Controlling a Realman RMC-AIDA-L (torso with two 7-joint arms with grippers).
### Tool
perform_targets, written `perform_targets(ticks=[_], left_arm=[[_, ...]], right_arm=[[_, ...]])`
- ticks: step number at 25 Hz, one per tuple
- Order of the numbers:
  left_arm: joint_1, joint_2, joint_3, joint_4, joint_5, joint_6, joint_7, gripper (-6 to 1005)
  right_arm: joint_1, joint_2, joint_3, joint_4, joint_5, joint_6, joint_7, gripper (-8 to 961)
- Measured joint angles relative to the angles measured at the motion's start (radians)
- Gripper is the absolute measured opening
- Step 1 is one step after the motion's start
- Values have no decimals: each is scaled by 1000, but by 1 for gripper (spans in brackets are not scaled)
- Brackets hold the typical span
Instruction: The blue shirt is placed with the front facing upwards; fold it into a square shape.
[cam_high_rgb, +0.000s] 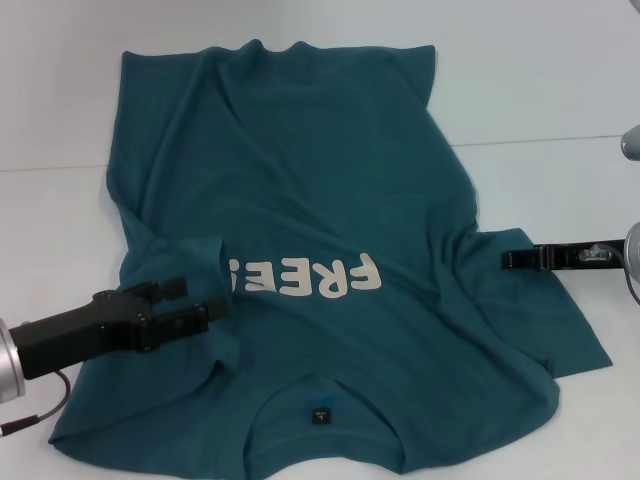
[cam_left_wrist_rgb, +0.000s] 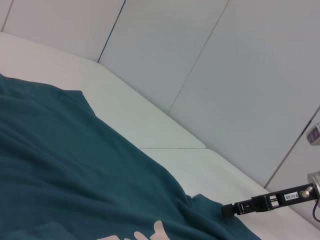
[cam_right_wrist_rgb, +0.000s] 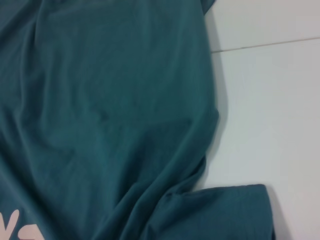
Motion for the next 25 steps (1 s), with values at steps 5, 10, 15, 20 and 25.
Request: perform_targets(ticks=[5, 10, 15, 20, 25], left_arm=[[1, 0, -1, 0, 0, 0, 2, 891], [3, 0, -3, 0, 0, 0, 7, 891], [3, 0, -3, 0, 0, 0, 9, 892], [2, 0, -3, 0, 0, 0, 9, 890], [2, -1, -3, 0, 0, 0, 9, 888]], right_arm=[[0, 0, 0, 3, 0, -2, 1, 736], [0, 0, -5, 3, 0, -7, 3, 401], [0, -1, -21, 3, 0, -10, 15, 212], [-1, -2, -22, 0, 0, -10, 15, 33], [-13, -8, -13, -8, 12, -10, 14, 23]])
